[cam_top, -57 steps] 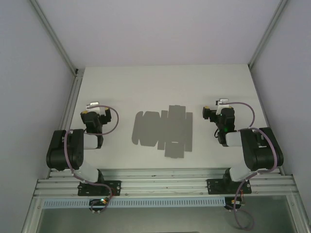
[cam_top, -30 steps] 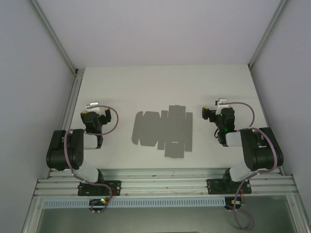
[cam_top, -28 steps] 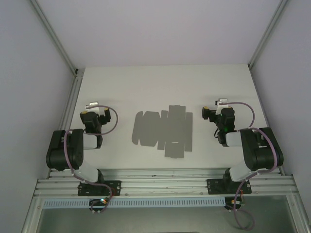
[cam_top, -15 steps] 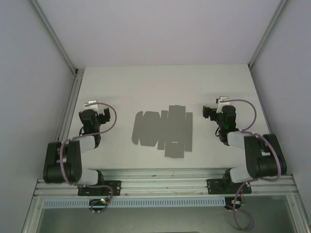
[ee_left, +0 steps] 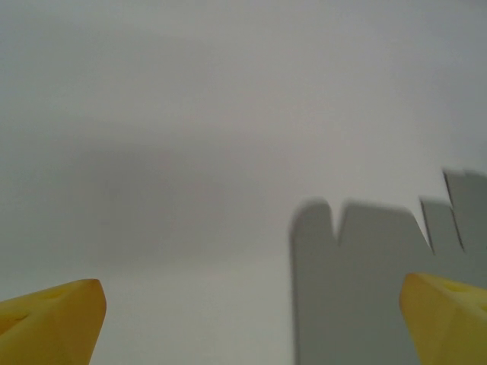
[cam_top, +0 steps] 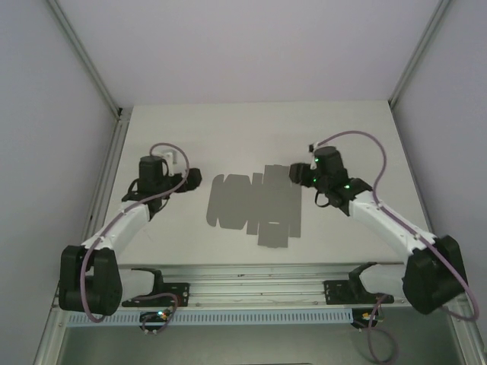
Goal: Assemble paper box
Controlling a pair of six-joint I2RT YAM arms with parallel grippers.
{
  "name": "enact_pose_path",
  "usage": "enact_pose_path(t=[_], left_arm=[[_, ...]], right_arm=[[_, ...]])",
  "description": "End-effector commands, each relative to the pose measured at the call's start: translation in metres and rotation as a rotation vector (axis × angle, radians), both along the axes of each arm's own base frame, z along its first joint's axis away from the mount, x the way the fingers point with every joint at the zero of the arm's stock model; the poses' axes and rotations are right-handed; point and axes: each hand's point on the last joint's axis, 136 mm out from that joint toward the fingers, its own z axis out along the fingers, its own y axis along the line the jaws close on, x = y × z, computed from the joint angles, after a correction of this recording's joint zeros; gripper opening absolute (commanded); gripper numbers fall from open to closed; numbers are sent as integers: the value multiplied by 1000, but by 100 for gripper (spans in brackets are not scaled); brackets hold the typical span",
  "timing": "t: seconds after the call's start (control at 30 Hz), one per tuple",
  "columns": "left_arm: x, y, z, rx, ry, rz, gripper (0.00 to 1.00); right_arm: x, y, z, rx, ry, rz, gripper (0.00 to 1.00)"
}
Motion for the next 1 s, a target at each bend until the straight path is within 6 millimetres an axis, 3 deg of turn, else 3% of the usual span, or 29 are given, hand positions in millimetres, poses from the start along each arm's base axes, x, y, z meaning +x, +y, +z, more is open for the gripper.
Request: enact_pose_path(t=[0.0,0.2,0.47,0.73,0.97], left_arm=[[-23,-23,-14,-87,158,-50,100],[-36,-45,-46,-174,305,-118,100],[-43,-58,-63,-192,378,-184,100],[-45,-65,-84,-211,453,-218,100],[-51,-102,-63,-391,403,-392,98]], right_arm=[[-32,-1,-61,-8,275,-54,51],[-19,13,-111,-31,399,-30,40],[-35,2,-171,-78,540,-81,35],[-47,-7,-198,-64,576,-93,33],[-46,0,-206,-30,567,-50,32]])
